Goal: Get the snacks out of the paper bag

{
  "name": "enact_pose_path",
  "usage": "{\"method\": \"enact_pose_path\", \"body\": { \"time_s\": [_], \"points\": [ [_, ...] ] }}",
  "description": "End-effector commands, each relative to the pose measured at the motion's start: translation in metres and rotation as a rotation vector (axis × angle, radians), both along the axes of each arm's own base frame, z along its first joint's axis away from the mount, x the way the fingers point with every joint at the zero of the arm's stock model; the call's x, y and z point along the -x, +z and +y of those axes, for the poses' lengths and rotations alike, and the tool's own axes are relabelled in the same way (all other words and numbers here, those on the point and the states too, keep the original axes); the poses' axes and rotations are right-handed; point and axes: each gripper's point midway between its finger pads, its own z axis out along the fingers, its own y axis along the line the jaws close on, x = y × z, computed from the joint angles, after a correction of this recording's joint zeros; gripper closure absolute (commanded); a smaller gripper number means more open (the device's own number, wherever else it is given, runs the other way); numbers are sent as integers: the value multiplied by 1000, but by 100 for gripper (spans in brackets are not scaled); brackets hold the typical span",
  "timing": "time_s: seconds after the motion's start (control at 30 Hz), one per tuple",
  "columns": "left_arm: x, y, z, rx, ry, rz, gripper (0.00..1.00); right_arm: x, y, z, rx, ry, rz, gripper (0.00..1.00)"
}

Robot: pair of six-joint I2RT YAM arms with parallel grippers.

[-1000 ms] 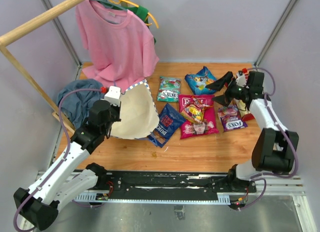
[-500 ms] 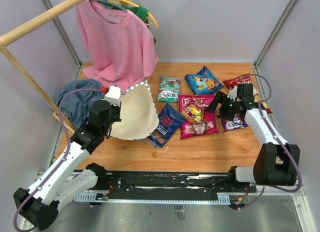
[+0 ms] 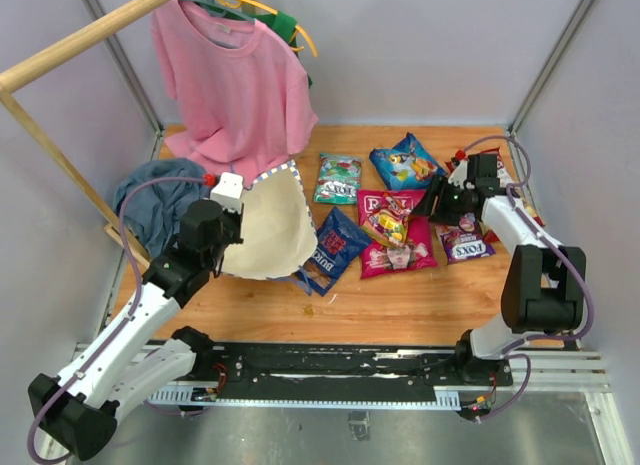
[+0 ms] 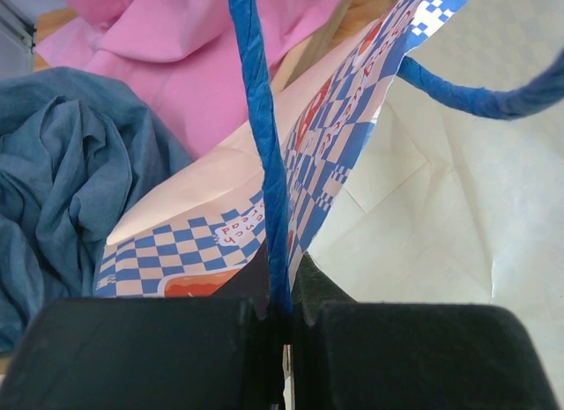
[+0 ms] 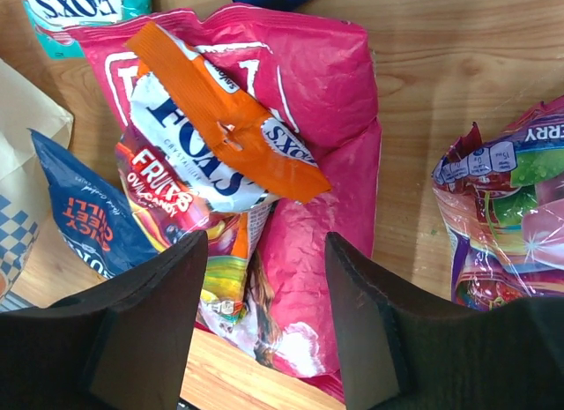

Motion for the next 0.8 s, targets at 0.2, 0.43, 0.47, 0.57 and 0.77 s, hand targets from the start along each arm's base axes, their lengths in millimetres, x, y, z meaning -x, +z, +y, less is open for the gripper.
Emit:
{"method": "enact_pose_path", "body": {
  "time_s": [0.2, 0.43, 0.47, 0.57, 0.77],
  "points": [
    [11, 95, -9, 66, -122, -238, 99, -14, -13, 9, -37, 36, -16, 51],
    [48, 158, -23, 54, -334, -505, 99, -22, -14, 24, -84, 74, -31, 60],
    [51, 159, -23, 41, -342, -521, 100, -23, -15, 26, -87, 79, -27, 61],
    [48, 154, -14, -12, -304, -519, 99, -25, -17, 32, -101, 91, -27, 61],
    [29, 150, 10, -7, -121, -428, 99, -31, -18, 38, -129, 104, -44, 61]
  ]
}}
